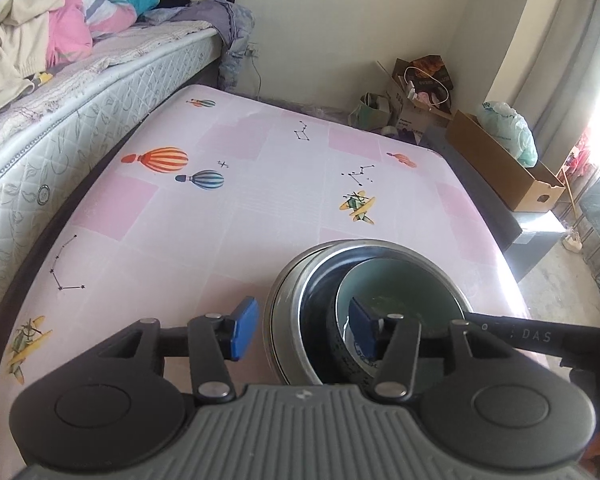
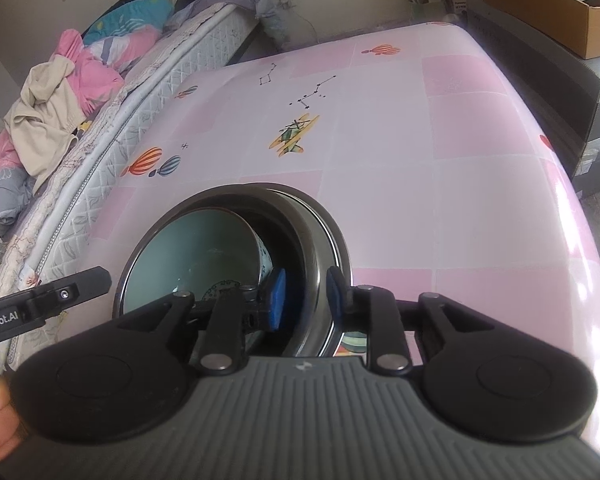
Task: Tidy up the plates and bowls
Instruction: 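Lower the steel bowl onto the white plate and open both grippers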
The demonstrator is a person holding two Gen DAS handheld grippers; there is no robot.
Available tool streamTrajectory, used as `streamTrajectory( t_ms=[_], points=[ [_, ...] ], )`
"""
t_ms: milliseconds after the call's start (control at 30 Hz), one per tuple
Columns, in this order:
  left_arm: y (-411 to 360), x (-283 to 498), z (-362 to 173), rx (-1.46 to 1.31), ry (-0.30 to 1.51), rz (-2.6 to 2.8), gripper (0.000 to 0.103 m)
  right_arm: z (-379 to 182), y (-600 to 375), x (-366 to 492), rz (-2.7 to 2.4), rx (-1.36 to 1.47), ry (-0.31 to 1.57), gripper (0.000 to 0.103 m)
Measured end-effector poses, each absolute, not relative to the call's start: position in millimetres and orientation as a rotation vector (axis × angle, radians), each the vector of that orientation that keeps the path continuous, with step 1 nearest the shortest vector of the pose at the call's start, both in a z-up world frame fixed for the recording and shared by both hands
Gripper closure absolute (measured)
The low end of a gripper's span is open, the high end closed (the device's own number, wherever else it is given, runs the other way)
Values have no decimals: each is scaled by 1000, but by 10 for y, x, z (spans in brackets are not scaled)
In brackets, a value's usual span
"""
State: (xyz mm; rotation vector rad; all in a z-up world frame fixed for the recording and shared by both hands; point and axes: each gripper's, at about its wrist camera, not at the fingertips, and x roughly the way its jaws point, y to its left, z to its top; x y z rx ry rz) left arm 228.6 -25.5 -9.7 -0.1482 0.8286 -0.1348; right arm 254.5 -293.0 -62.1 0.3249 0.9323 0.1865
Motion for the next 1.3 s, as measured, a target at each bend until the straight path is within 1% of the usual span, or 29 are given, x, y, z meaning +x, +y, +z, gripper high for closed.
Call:
streamTrajectory(
  t_ms=[33, 67, 133, 167, 200, 233, 433, 600, 667, 867, 967, 1200, 1233, 1267, 1300],
  points=[
    [-256, 2254, -61, -133, 823, -128, 41, -599, -2938, 2504, 174, 316, 921, 67],
    [-247, 2219, -29, -124, 814, -123, 39, -575, -2946, 2463, 168, 312, 909, 61],
    [-217, 2141, 38, -120, 798, -113, 32, -518, -2985, 2358, 170, 322, 885, 58],
    [-202, 2109, 67, -120, 793, -110, 30, -488, -3006, 2303, 180, 336, 875, 52],
    [-185, 2079, 93, -123, 789, -107, 27, -463, -3022, 2256, 187, 347, 865, 49],
    [-164, 2048, 117, -128, 786, -102, 26, -435, -3033, 2206, 190, 353, 856, 47],
    [-62, 1878, 235, -129, 773, -86, 20, -312, -2994, 1952, 203, 368, 827, 45],
    [15, 1774, 276, -128, 763, -71, 18, -213, -2911, 1747, 230, 393, 810, 37],
    [43, 1752, 277, -127, 764, -67, 17, -165, -2869, 1646, 245, 403, 800, 32],
    [76, 1662, 268, -116, 766, -58, 16, -55, -2749, 1376, 286, 424, 789, 25],
    [67, 1618, 262, -108, 763, -57, 15, -13, -2708, 1278, 295, 438, 784, 24],
    [-46, 1464, 212, -45, 755, -74, 0, 54, -2607, 1054, 283, 442, 769, 20],
    [-65, 1430, 203, -42, 753, -83, 0, 69, -2582, 1013, 274, 431, 761, 18],
    [-87, 1403, 198, -38, 756, -87, 0, 82, -2557, 977, 263, 418, 755, 13],
    [-128, 1371, 190, -26, 759, -85, 0, 102, -2531, 950, 251, 400, 748, 11]
  ],
)
